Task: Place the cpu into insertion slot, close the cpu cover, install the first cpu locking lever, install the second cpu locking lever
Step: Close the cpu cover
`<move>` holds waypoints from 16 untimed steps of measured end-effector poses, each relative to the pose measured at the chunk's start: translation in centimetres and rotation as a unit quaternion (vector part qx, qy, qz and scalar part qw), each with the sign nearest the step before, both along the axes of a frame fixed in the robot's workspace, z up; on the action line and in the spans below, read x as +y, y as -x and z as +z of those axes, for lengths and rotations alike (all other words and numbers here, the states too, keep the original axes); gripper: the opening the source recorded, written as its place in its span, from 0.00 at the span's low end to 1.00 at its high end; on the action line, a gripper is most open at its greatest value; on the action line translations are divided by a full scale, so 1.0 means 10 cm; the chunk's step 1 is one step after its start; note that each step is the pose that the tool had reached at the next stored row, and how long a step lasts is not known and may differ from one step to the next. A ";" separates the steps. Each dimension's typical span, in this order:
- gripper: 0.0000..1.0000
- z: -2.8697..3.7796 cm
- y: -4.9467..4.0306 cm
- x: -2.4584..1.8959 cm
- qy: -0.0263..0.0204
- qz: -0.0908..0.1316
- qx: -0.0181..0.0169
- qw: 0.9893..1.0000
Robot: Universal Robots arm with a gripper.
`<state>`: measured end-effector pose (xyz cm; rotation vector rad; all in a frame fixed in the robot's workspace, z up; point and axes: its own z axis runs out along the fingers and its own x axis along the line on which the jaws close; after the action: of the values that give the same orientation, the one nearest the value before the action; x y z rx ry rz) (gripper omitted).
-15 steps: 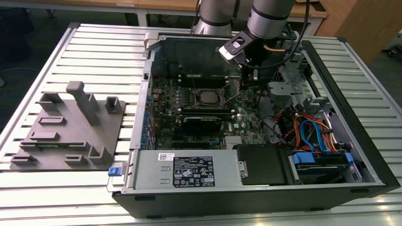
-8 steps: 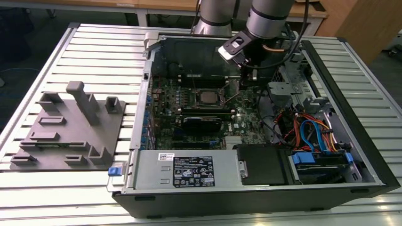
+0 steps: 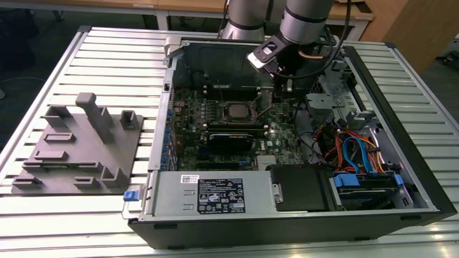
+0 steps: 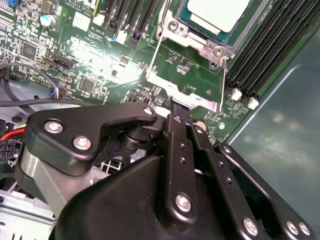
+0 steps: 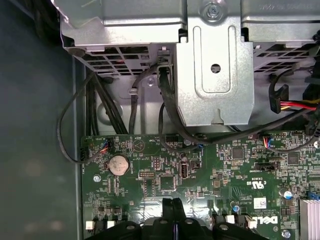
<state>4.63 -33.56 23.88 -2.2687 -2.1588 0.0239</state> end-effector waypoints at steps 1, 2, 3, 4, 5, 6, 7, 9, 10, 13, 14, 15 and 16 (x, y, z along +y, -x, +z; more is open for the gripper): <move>0.10 0.000 0.003 0.000 0.000 0.000 0.000 1.000; 0.10 0.000 0.009 0.000 0.000 0.000 0.000 1.000; 0.10 0.000 0.011 0.000 0.000 0.000 0.000 1.000; 0.10 0.000 0.014 0.000 0.000 0.000 0.000 1.000; 0.10 0.000 0.017 0.000 0.000 0.000 0.000 1.000; 0.10 0.000 0.020 0.000 0.000 0.000 0.000 1.000; 0.10 0.000 0.023 0.000 0.000 0.000 0.000 1.000; 0.10 0.000 0.029 0.000 0.000 0.000 0.000 1.000; 0.10 0.000 0.033 0.000 0.000 0.000 0.000 1.000; 0.10 0.000 0.040 0.000 0.000 0.000 0.000 1.000; 0.10 0.000 0.042 0.000 0.000 0.000 0.000 1.000; 0.10 0.000 0.044 0.000 0.000 0.000 0.000 1.000; 0.10 0.000 0.046 0.000 0.000 0.000 0.000 1.000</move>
<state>4.17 -33.56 23.88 -2.2687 -2.1589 0.0240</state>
